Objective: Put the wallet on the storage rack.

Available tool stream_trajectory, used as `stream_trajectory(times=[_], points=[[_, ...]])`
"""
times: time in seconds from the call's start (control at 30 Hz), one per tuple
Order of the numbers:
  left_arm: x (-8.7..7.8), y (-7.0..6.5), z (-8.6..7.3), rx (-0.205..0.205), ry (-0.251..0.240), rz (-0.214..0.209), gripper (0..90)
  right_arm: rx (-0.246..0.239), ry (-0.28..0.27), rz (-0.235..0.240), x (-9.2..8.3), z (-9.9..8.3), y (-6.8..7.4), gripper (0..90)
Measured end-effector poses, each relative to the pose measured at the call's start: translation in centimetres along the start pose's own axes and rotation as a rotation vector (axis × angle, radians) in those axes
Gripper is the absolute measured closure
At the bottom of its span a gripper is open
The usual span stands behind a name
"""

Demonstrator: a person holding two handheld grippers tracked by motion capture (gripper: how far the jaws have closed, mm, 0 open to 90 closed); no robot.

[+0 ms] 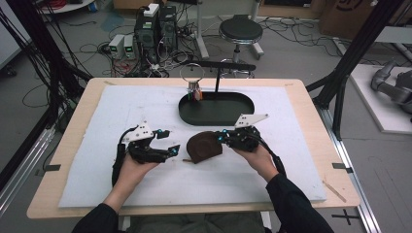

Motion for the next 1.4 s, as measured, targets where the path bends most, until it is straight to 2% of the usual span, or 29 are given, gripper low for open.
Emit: stream_trajectory(times=[0.23,0.3,0.43,0.57,0.63,0.67,0.7,0.73,0.8,1.0,1.27,1.3,1.4], points=[[1.6,0.0,0.3,-0.018,0.0,-0.039,27.8,-0.052,-0.005,0.021,-0.7,-0.3,0.5,87.4],[2.4,-0.3,0.1,-0.031,0.008,-0.082,27.9,-0.079,-0.009,0.04,-1.0,-0.4,0.6,87.4],[3.2,-0.4,-0.4,-0.05,0.028,-0.127,27.9,-0.105,-0.01,0.07,-1.4,-0.6,0.9,87.5],[3.9,-0.5,-0.5,-0.062,0.028,-0.165,28.9,-0.117,-0.01,0.095,-1.6,-0.7,1.1,87.6],[4.4,-0.7,-0.4,-0.058,0.024,-0.203,30.7,-0.126,-0.011,0.11,-1.7,-0.8,1.1,87.6],[4.4,-0.7,-0.4,-0.058,0.024,-0.203,32.3,-0.125,-0.007,0.112,-1.8,-0.8,1.2,87.5],[4.7,-1.0,-0.4,-0.056,0.021,-0.238,34.1,-0.123,-0.005,0.115,-1.8,-0.9,1.2,87.5],[4.7,-1.0,-0.4,-0.056,0.021,-0.238,35.7,-0.123,-0.005,0.115,-1.8,-0.9,1.2,87.5],[5.0,-1.3,-0.4,-0.044,0.029,-0.258,37.0,-0.127,-0.008,0.118,-1.8,-0.9,1.2,87.5],[5.2,-1.8,-0.5,-0.006,0.052,-0.273,54.1,-0.129,0.0,0.128,-2.0,-1.1,1.2,87.1],[4.9,-1.9,-0.3,0.038,0.042,-0.279,64.2,-0.142,0.011,0.121,-2.1,-1.3,1.0,85.9],[4.8,-2.2,-0.1,0.046,0.024,-0.292,66.1,-0.142,0.006,0.125,-2.3,-1.3,0.9,82.1],[4.8,-2.5,0.2,0.078,0.027,-0.285,67.9,-0.137,-0.011,0.134,-2.7,-1.1,0.9,77.4]])
Point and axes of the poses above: each handheld gripper's, and its own axes: x roughly forward along the jaws, z roughly out of its top, y roughly to its left, the point moved 7 cm from there along x, roughly forward along the jaws, and after that the axes turned 10 degrees about x, right-handed, at the moved point
